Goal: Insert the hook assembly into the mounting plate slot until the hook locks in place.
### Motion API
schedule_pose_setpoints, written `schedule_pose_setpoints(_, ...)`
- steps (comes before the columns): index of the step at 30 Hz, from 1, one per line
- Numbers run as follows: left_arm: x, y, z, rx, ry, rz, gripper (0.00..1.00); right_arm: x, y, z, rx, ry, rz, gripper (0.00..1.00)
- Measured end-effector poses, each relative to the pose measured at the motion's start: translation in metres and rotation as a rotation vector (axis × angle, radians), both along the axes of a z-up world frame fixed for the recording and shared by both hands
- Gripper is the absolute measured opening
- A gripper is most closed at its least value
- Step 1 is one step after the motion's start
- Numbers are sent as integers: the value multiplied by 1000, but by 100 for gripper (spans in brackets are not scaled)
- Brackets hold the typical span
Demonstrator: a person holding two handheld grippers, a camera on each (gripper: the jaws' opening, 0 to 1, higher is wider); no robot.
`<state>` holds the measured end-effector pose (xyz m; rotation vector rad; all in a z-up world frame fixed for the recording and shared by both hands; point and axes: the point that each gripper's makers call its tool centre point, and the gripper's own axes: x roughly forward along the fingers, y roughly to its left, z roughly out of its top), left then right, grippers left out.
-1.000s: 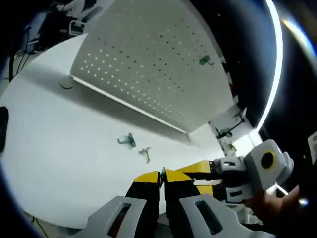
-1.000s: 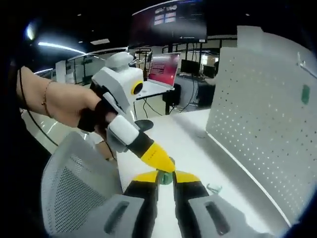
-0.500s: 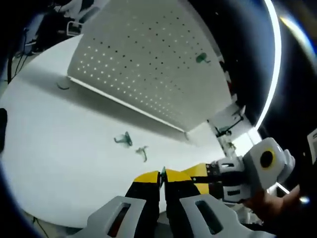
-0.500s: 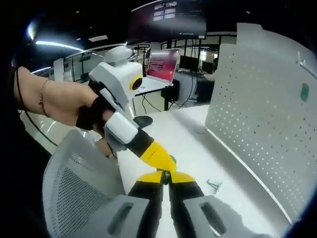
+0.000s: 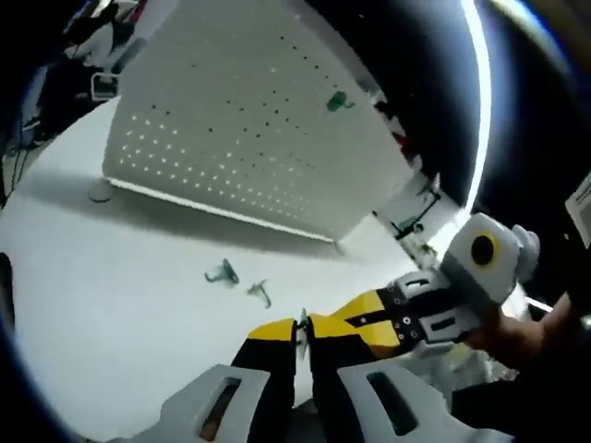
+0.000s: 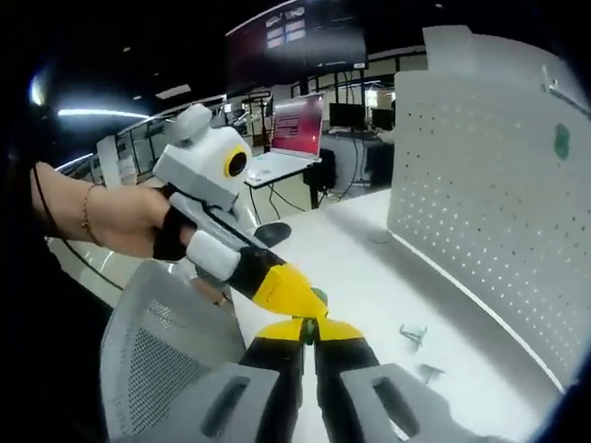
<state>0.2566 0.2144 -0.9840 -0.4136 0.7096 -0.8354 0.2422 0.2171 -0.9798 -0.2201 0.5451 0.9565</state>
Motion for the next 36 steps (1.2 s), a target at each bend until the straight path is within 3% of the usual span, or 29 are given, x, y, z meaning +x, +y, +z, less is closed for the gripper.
schedule_pose_setpoints(3,2,3,-4,49,-62,-2,13,1,-4,-5,-48,-16,-6,0)
schedule_pose_setpoints(6,8,12,-3,98,-151,14,26,4,-8,-3,-7,7,-37,0)
schedule_pose_setpoints(10,6,13,0,55,-134,7,44,10,-17,-1,3,-6,-72,0)
schedule_pose_setpoints(14,-1,5,-1,82,-174,-45,62,15,-17,7,79,4,-107,0)
schedule_pose_setpoints(17,-6,-2,4,59,-202,-61,72,16,-17,6,87,7,-117,0)
schedule_pose_setpoints(19,-9,-7,11,25,-224,-68,79,16,-14,11,144,23,-129,0)
schedule_pose_setpoints(22,-13,-11,14,41,-265,-96,80,17,-14,14,172,25,-147,0)
schedule_pose_setpoints(26,-17,-15,20,2,-269,-97,90,17,-15,23,246,31,-183,0)
schedule_pose_setpoints(30,-19,-14,18,-5,-278,-85,95,18,-17,24,248,15,-203,0)
schedule_pose_setpoints(34,-23,-13,6,66,-296,-84,100,18,-16,27,277,-7,-236,0)
schedule_pose_setpoints(36,-26,-11,5,63,-292,-72,100,19,-16,29,279,-34,-269,0)
